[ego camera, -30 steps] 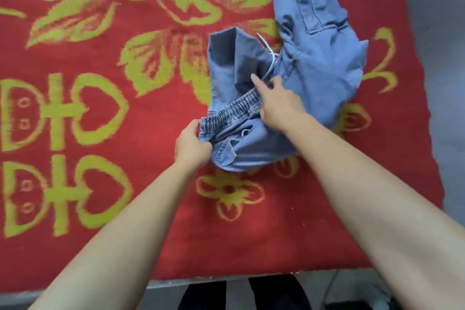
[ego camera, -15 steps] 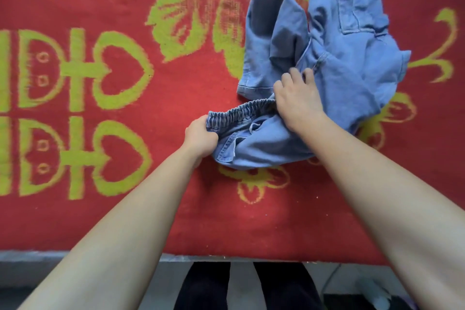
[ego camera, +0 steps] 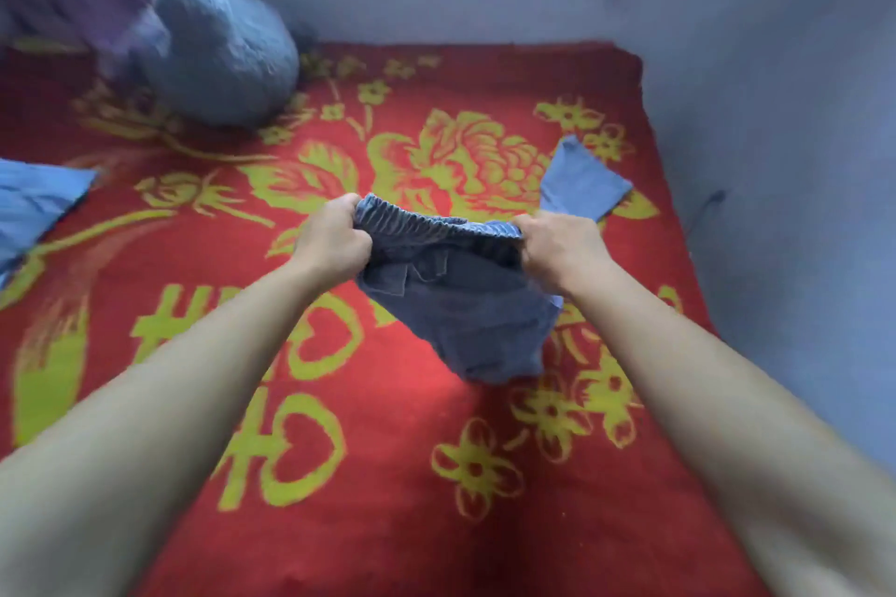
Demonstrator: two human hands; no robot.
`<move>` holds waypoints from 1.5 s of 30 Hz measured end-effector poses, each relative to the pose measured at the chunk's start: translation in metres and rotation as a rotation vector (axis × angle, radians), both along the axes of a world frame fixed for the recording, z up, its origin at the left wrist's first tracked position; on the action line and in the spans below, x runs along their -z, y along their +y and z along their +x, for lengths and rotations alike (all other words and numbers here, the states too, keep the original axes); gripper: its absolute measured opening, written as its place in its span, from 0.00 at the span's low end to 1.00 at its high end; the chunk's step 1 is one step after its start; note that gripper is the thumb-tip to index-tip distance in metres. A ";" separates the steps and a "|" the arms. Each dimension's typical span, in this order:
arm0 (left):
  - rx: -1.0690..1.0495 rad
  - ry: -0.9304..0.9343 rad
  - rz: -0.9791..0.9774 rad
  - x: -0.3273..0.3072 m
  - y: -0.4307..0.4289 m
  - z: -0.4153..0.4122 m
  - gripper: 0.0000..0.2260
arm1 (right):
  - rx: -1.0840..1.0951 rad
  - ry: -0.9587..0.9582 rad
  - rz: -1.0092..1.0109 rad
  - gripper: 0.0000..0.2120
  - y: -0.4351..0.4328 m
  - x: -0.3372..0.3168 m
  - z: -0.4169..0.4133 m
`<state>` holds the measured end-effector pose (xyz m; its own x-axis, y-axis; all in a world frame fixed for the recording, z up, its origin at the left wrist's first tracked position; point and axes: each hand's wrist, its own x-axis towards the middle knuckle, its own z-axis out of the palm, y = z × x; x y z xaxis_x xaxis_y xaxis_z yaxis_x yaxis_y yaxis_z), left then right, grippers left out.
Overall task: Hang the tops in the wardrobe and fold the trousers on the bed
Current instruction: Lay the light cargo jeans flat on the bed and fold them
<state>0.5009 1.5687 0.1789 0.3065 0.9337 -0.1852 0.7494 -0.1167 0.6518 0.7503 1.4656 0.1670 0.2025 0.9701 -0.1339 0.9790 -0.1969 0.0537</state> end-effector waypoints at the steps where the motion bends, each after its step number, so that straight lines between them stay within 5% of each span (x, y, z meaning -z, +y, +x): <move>1: 0.004 -0.032 0.039 -0.042 0.008 -0.005 0.13 | 0.010 -0.009 0.075 0.09 0.009 -0.042 -0.003; 6: 0.045 -0.192 0.141 -0.201 0.021 -0.033 0.13 | 0.155 0.083 0.467 0.10 0.021 -0.223 -0.019; 9: 0.114 -0.413 0.138 -0.265 0.016 -0.053 0.22 | 0.130 0.205 0.677 0.15 0.009 -0.298 -0.032; 11: 0.158 -0.551 0.126 -0.285 0.015 -0.070 0.24 | 0.076 0.307 0.676 0.21 -0.006 -0.331 -0.043; 14: 0.166 -0.538 0.225 -0.286 0.018 -0.096 0.17 | 0.009 0.370 0.389 0.32 -0.036 -0.350 -0.059; 19: 0.160 -0.303 0.272 -0.204 -0.008 -0.121 0.12 | 0.114 0.219 -0.104 0.32 -0.081 -0.274 -0.090; 23: 0.142 -0.137 0.072 -0.103 -0.062 -0.149 0.09 | 0.196 0.177 -0.268 0.18 -0.117 -0.170 -0.128; 27: 0.072 0.000 -0.087 -0.009 -0.134 -0.197 0.26 | 0.274 0.143 -0.284 0.22 -0.178 -0.072 -0.170; 30: 0.133 0.256 -0.111 0.042 -0.189 -0.233 0.21 | 0.179 0.064 -0.449 0.15 -0.223 -0.016 -0.204; 37: 0.407 0.607 -0.194 0.071 -0.265 -0.278 0.20 | -0.239 -0.141 -0.414 0.13 -0.283 0.026 -0.251; 41: 0.488 0.652 -0.253 0.065 -0.289 -0.296 0.14 | -0.148 -0.106 -0.394 0.13 -0.324 0.022 -0.268; 45: 0.486 0.571 -0.113 0.049 -0.312 -0.312 0.19 | -0.012 -0.029 -0.445 0.14 -0.363 0.013 -0.291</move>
<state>0.1890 1.2571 0.1301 0.5064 0.6840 -0.5250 0.8554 -0.4754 0.2057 0.4593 1.1023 0.1543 0.2010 0.8218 -0.5331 0.9779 -0.1367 0.1580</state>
